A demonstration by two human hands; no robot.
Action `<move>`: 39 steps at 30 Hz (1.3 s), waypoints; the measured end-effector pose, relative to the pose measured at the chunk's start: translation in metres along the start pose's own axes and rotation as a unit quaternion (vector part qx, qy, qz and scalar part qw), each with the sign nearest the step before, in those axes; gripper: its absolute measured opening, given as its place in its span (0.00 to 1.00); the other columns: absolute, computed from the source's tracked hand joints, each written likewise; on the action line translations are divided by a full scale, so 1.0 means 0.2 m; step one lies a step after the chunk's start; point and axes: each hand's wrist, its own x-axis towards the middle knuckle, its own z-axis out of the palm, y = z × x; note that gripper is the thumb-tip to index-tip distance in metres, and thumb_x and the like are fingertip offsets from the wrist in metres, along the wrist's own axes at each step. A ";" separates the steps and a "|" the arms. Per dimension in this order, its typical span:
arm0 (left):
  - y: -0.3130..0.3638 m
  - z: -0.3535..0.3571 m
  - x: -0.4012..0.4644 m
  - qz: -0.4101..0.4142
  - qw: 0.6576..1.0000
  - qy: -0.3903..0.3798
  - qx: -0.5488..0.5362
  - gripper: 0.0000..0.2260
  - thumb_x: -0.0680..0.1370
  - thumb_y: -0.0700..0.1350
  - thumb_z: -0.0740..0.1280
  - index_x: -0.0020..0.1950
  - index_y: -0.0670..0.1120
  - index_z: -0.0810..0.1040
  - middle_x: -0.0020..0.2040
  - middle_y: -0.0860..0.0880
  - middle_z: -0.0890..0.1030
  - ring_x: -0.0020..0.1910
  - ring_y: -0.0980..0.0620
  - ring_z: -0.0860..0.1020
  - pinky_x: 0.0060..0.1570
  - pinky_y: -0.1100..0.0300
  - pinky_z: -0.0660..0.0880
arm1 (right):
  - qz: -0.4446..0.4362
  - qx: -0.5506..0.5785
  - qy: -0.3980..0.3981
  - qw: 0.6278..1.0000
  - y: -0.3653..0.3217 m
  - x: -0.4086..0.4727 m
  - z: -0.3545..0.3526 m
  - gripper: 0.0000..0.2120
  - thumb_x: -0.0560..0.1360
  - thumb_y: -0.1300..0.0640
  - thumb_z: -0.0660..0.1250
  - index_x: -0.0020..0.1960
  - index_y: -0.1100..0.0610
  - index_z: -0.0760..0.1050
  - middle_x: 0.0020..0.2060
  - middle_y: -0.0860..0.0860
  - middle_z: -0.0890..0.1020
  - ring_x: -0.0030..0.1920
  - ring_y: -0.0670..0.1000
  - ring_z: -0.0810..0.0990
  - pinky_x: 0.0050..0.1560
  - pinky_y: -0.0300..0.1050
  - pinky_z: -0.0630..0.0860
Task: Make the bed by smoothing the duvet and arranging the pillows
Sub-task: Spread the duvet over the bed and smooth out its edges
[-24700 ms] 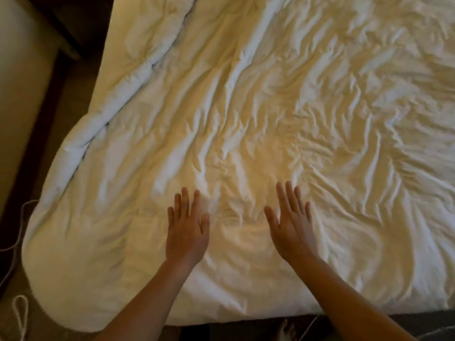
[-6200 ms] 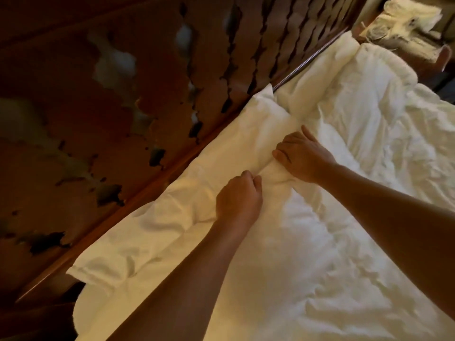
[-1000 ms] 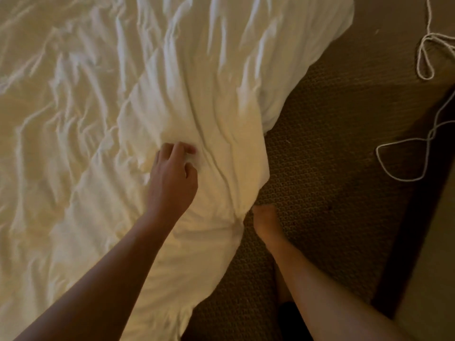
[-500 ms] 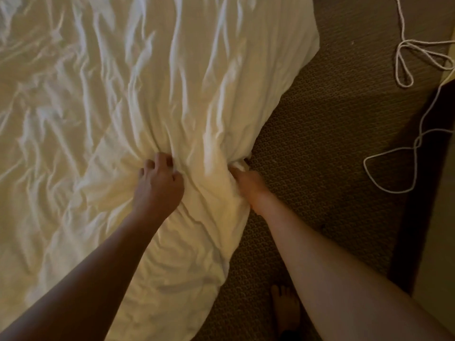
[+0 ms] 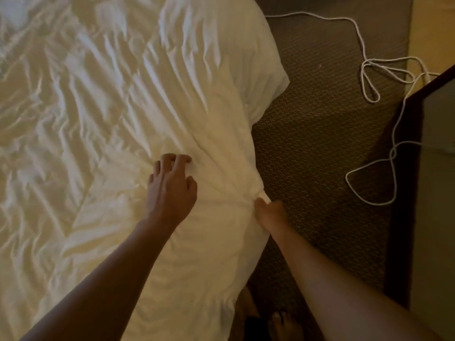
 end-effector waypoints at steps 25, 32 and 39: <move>0.08 0.08 1.03 0.159 0.987 -0.005 -0.005 0.23 0.76 0.50 0.61 0.72 0.53 0.70 0.72 0.47 0.67 0.70 0.44 0.66 0.67 0.46 0.65 | -0.116 0.173 0.134 0.969 -0.83 0.60 -0.01 0.15 0.78 0.53 0.70 0.60 0.61 0.75 0.50 0.54 0.80 0.54 0.57 0.80 0.52 0.46 0.74; 0.17 -0.09 1.30 0.172 0.983 0.015 -0.064 0.13 0.75 0.43 0.60 0.57 0.48 0.78 0.55 0.50 0.75 0.55 0.47 0.74 0.53 0.50 0.72 | 0.002 0.076 0.079 0.994 -1.03 0.63 -0.15 0.24 0.77 0.54 0.69 0.68 0.64 0.68 0.62 0.61 0.77 0.60 0.61 0.77 0.56 0.48 0.74; 0.40 -0.26 1.72 0.171 0.980 0.039 -0.092 0.16 0.77 0.40 0.62 0.64 0.46 0.74 0.62 0.47 0.74 0.60 0.48 0.73 0.56 0.47 0.75 | -0.011 0.194 0.027 0.981 -1.52 0.77 -0.47 0.34 0.80 0.34 0.51 0.73 0.58 0.70 0.70 0.59 0.73 0.68 0.60 0.72 0.68 0.50 0.68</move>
